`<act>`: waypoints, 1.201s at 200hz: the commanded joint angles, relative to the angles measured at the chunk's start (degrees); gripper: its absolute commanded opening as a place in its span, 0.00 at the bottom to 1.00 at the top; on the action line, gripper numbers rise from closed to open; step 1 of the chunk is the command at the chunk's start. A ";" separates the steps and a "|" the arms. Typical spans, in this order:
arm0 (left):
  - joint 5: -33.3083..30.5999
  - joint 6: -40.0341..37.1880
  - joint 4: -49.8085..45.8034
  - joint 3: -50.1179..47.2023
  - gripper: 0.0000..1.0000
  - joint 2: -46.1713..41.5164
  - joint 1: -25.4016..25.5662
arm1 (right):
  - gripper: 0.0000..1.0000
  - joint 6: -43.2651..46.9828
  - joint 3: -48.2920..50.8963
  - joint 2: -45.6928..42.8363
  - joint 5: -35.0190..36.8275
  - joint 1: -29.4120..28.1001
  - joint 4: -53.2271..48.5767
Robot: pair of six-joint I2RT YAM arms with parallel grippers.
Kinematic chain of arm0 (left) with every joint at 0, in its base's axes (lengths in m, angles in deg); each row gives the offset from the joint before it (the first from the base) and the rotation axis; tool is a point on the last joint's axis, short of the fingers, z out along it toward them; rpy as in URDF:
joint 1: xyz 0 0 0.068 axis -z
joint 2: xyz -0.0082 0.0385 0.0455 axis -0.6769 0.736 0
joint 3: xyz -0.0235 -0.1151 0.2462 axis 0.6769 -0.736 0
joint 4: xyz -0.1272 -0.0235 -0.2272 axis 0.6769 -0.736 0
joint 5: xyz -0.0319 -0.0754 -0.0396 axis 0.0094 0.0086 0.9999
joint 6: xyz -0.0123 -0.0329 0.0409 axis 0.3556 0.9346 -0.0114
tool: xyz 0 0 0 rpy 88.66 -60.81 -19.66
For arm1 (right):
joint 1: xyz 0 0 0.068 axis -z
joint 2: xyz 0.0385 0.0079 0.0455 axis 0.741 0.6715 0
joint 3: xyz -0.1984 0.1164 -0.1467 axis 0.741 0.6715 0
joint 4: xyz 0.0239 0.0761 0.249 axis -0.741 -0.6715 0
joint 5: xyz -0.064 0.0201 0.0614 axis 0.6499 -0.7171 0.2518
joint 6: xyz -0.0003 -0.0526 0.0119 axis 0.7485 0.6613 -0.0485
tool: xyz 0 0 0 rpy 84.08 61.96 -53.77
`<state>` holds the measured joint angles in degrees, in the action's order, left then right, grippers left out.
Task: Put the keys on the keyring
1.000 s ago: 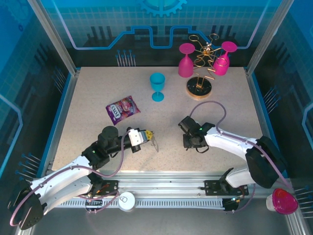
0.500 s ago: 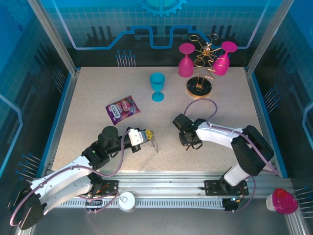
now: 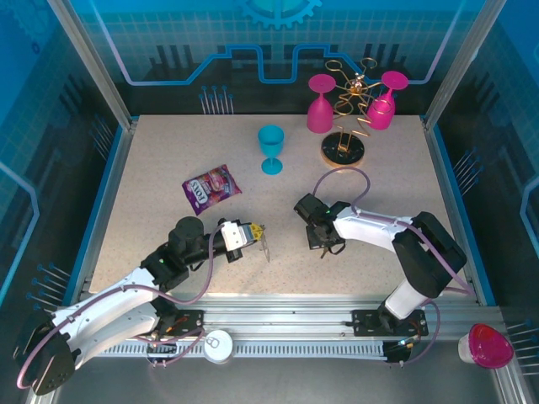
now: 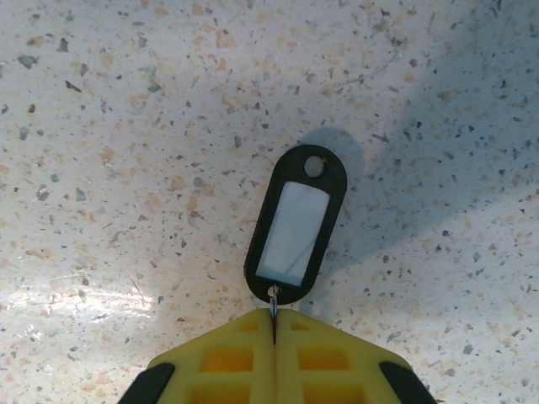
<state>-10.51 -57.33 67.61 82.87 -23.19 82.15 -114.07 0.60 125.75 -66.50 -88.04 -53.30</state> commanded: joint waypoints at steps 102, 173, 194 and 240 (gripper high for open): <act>-0.17 -0.27 0.80 0.35 0.00 -0.06 0.18 | 0.00 7.63 5.85 -9.38 -19.63 1.64 4.59; 0.22 -0.19 0.69 0.21 0.00 -0.14 0.24 | 0.09 8.93 3.17 -3.67 -19.97 2.04 5.50; 0.30 -0.22 0.75 0.16 0.00 -0.07 0.24 | 0.16 8.91 2.71 -2.82 -19.53 2.08 5.50; 0.38 -0.22 0.84 0.15 0.00 -0.03 0.18 | 0.24 8.80 2.11 -2.51 -18.22 2.02 4.75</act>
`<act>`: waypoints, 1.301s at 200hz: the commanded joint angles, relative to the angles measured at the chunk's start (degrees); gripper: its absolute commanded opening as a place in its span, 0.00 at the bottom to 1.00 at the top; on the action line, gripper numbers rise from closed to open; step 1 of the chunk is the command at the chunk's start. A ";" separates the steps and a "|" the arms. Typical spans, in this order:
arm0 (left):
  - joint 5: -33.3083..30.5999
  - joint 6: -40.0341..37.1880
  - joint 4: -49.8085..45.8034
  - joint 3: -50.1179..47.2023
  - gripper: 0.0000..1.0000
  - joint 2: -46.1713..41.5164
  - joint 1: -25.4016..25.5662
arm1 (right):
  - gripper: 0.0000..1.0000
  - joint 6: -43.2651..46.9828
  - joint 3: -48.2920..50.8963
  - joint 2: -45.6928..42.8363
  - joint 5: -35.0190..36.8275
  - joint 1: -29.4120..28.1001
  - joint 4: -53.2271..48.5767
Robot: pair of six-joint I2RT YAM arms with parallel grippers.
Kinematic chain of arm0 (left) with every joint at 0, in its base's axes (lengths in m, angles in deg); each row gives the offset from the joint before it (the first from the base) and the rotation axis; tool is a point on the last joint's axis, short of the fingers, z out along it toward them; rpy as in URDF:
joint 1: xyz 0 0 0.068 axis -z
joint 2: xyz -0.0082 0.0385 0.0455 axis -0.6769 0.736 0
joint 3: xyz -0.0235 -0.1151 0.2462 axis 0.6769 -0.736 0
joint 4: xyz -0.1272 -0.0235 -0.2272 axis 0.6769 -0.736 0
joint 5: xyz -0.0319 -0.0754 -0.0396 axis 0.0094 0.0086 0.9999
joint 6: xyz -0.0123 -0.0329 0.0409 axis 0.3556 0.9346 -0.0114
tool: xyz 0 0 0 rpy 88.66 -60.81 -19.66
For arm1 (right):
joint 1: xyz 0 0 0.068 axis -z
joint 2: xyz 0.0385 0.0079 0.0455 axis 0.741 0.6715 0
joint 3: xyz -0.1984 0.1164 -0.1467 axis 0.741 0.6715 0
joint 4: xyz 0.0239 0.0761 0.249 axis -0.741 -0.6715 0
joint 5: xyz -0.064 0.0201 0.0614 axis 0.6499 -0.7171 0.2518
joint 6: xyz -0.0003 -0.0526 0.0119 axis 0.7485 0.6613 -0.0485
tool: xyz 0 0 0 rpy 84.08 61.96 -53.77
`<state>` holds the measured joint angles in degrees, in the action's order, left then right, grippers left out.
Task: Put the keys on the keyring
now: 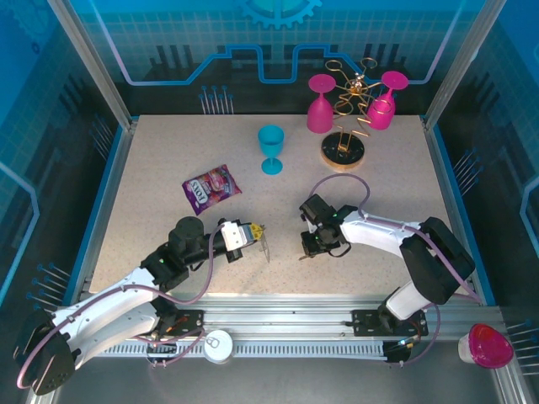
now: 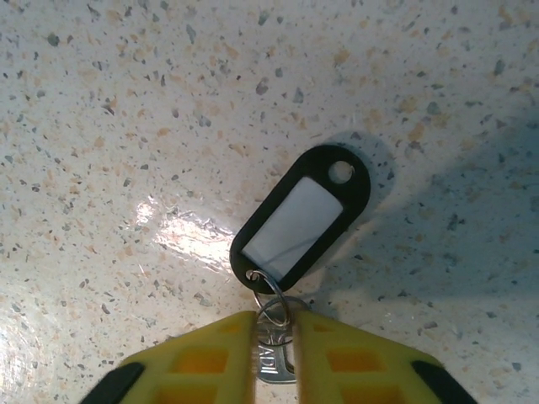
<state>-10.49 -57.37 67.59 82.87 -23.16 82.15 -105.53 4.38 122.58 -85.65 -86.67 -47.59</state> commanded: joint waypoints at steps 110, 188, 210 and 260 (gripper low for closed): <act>0.52 -0.28 0.77 0.19 0.00 0.09 0.22 | 0.32 0.21 -2.75 2.24 1.66 0.58 -1.83; 0.53 -0.32 0.77 0.12 0.00 0.01 0.23 | 0.31 -0.25 -5.77 4.83 6.19 -1.82 -5.52; 0.46 -0.32 0.66 0.17 0.00 -0.08 0.20 | 0.29 -0.32 -6.23 5.55 6.95 -2.02 -6.09; 0.55 -0.30 0.76 0.12 0.00 -0.13 0.18 | 0.30 -0.26 -7.09 6.37 6.82 -2.94 -7.16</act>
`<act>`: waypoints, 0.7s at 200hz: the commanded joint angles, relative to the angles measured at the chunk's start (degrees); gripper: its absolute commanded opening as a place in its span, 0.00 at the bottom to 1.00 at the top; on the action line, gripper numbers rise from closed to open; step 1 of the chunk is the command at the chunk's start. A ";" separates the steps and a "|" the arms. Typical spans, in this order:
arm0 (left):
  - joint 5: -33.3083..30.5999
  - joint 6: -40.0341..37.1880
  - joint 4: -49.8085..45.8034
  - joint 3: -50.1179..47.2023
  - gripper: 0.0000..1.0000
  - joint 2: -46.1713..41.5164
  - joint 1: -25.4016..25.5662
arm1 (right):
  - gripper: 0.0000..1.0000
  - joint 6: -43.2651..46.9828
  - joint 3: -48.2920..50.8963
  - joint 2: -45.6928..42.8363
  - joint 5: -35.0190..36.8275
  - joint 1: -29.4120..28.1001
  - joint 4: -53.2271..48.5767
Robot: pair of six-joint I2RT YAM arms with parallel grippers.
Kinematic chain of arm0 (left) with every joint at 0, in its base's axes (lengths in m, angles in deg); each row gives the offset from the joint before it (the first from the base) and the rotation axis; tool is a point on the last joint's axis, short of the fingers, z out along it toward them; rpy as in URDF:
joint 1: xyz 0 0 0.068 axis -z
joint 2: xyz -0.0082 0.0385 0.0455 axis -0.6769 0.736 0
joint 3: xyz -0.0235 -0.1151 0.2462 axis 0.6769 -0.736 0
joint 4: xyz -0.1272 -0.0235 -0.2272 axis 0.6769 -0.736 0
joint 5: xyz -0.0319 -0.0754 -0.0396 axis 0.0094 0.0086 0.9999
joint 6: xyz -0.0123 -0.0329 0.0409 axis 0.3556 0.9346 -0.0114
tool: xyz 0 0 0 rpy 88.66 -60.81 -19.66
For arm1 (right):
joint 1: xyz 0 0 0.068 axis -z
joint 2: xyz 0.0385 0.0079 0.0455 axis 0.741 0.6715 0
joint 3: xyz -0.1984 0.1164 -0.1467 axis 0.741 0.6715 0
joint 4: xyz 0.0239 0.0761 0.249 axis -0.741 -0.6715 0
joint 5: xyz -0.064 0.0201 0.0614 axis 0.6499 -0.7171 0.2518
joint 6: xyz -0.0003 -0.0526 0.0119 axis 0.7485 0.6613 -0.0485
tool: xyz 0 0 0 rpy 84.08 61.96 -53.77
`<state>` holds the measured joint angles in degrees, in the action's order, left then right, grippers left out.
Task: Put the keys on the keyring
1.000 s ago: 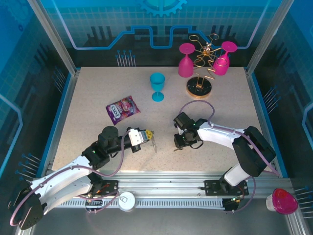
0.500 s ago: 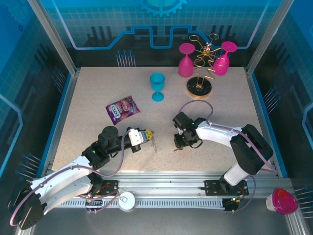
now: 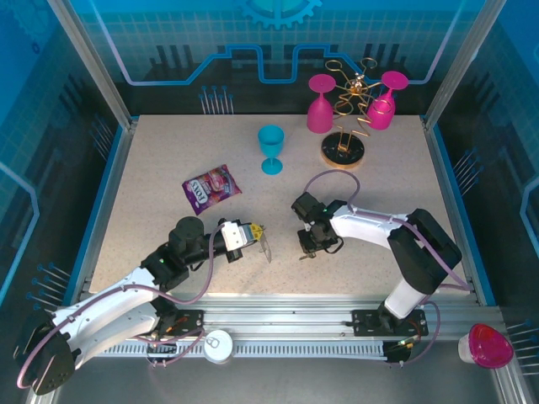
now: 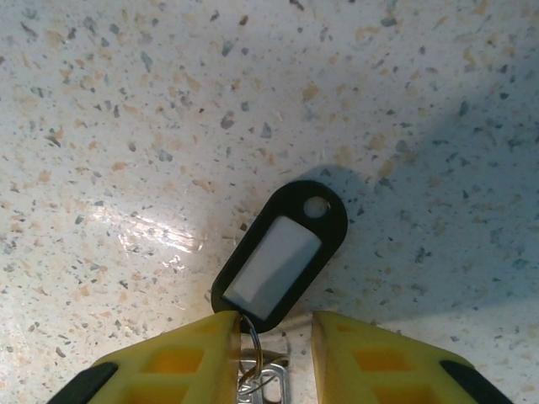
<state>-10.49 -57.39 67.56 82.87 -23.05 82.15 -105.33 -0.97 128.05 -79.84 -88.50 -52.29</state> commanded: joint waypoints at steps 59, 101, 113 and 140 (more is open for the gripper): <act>0.64 -0.29 0.86 0.11 0.00 -0.32 0.22 | 0.30 -0.64 -2.45 1.08 2.82 -2.18 -5.03; 0.73 -0.29 0.84 0.17 0.00 -0.30 0.19 | 0.30 -0.80 -2.73 2.37 2.99 -2.97 -5.44; 0.63 -0.32 0.75 0.06 0.00 -0.34 0.18 | 0.29 -0.82 -2.89 2.70 2.93 -3.08 -5.48; 0.55 -0.37 0.79 0.11 0.00 -0.36 0.19 | 0.26 -0.93 -3.20 2.79 4.08 -3.17 -6.04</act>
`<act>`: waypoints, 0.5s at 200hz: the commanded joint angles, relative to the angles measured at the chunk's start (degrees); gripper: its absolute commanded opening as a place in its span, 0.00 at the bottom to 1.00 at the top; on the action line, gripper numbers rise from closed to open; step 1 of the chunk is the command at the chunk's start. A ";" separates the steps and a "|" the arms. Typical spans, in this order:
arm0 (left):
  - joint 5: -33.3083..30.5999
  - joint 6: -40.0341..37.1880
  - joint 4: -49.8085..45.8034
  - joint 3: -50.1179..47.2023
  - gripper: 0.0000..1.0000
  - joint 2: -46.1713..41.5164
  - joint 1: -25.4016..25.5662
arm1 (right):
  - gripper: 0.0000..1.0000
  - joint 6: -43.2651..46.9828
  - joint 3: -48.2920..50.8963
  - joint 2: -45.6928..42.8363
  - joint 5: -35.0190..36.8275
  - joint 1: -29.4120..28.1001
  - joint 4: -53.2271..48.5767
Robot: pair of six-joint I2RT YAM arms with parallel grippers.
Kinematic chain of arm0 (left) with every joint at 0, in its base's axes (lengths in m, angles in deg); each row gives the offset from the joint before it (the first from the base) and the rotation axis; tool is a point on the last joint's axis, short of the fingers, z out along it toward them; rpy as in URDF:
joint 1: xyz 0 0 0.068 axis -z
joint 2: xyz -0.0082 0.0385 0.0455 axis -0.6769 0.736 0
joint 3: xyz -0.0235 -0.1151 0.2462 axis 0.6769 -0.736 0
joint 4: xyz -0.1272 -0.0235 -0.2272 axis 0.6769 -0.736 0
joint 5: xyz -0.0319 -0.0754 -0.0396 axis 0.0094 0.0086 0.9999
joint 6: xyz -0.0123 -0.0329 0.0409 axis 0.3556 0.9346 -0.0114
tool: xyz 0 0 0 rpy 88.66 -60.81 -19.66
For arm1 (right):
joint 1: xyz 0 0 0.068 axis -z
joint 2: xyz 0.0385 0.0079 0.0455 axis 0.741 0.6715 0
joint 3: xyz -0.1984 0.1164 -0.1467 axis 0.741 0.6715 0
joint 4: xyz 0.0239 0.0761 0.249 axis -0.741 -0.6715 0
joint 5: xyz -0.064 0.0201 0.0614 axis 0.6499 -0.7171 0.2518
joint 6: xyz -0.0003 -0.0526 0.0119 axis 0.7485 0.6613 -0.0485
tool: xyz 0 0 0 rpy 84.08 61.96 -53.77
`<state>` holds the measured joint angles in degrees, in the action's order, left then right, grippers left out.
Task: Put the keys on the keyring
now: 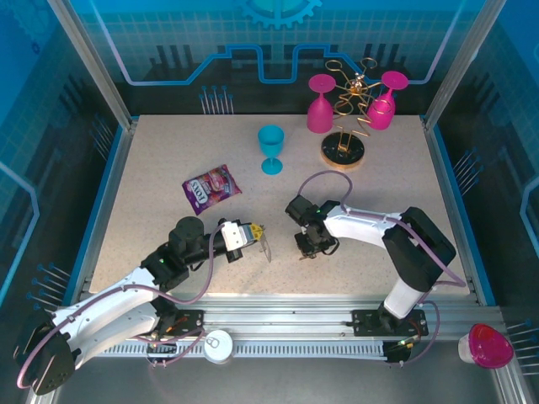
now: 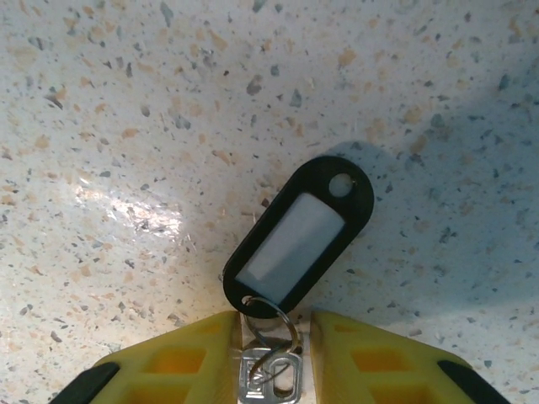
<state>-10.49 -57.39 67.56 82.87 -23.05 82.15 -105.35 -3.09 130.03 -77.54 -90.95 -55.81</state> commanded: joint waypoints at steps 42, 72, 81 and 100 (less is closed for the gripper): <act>0.54 -0.38 0.88 0.04 0.00 -0.36 0.22 | 0.22 -0.95 -1.37 0.01 3.20 -0.98 -3.91; 0.60 -0.38 0.75 0.06 0.00 -0.36 0.18 | 0.26 -1.18 -1.66 -0.70 4.38 -1.46 -5.58; 0.61 -0.38 0.82 0.03 0.00 -0.36 0.21 | 0.28 -1.30 -1.69 -0.90 4.66 -1.59 -6.02; 0.62 -0.38 0.88 0.08 0.00 -0.36 0.23 | 0.29 -1.51 -1.42 -1.30 4.83 -1.83 -6.40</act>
<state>-10.49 -57.46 67.56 82.87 -23.05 82.15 -105.83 -3.38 130.10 -74.22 -91.78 -59.22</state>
